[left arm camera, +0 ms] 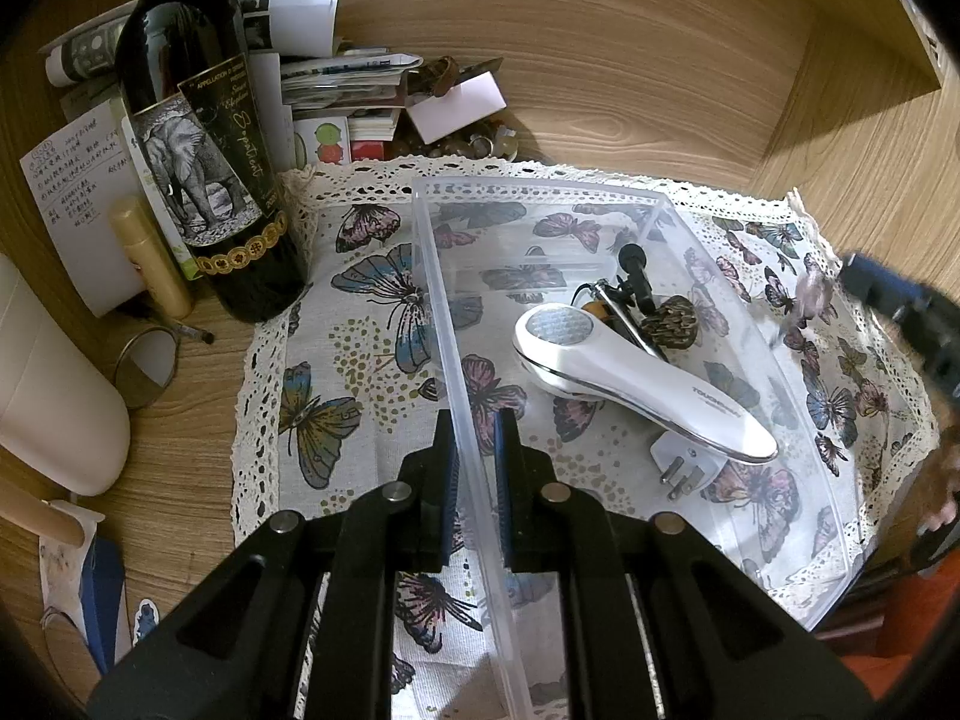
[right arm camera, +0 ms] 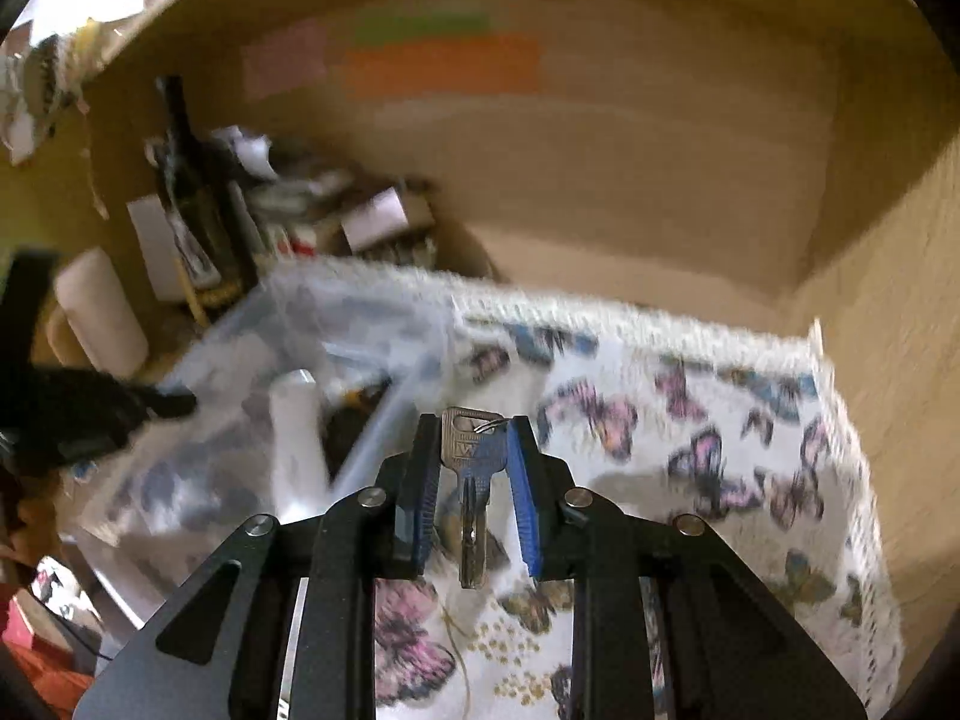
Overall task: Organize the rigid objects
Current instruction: 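Carry the keys into the box and open the right tool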
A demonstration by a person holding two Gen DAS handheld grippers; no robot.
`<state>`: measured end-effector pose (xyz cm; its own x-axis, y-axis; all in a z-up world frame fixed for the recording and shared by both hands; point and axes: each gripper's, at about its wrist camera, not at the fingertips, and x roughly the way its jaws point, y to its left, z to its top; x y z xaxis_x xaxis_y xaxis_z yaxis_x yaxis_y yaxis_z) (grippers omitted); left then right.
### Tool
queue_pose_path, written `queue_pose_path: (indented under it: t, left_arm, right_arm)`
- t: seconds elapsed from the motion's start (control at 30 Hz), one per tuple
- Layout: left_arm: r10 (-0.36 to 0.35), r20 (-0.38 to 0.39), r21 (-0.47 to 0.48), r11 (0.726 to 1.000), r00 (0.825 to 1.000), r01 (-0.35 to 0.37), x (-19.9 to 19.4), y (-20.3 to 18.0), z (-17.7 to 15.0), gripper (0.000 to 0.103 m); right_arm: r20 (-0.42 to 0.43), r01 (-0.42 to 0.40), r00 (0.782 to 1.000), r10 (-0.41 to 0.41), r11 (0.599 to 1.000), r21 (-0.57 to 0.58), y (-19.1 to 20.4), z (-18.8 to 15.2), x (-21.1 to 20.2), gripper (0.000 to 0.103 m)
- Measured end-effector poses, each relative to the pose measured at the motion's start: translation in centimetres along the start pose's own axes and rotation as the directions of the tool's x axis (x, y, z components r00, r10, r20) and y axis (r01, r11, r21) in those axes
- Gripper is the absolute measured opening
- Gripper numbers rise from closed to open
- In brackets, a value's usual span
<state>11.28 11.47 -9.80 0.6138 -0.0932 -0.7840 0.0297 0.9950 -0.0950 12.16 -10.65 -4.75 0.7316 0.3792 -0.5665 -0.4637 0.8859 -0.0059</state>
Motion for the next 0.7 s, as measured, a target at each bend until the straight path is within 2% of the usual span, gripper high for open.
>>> queue_pose_path:
  t: [0.13, 0.3, 0.43, 0.7]
  left_arm:
    - [0.0, 0.0, 0.0, 1.0, 1.0, 0.0, 0.0, 0.0, 0.0, 0.009]
    - [0.001, 0.001, 0.002, 1.0, 1.0, -0.001, 0.0, 0.0, 0.0, 0.009]
    - [0.002, 0.0, 0.002, 1.0, 1.0, -0.002, 0.0, 0.0, -0.1, 0.009]
    - [0.002, 0.001, 0.003, 1.0, 1.0, -0.002, -0.1, 0.0, -0.1, 0.009]
  right_arm:
    - [0.07, -0.05, 0.996, 0.053, 0.998, -0.045, 1.6, 1.7, -1.2, 0.02]
    - [0.093, -0.121, 0.987, 0.13, 0.989, -0.089, 3.8, 2.7, -1.3, 0.02]
    - [0.046, -0.192, 0.979, 0.198, 0.975, -0.116, 5.7, 2.6, 0.1, 0.02]
    - [-0.076, -0.254, 0.967, 0.245, 0.956, -0.148, 8.0, 1.5, 3.3, 0.018]
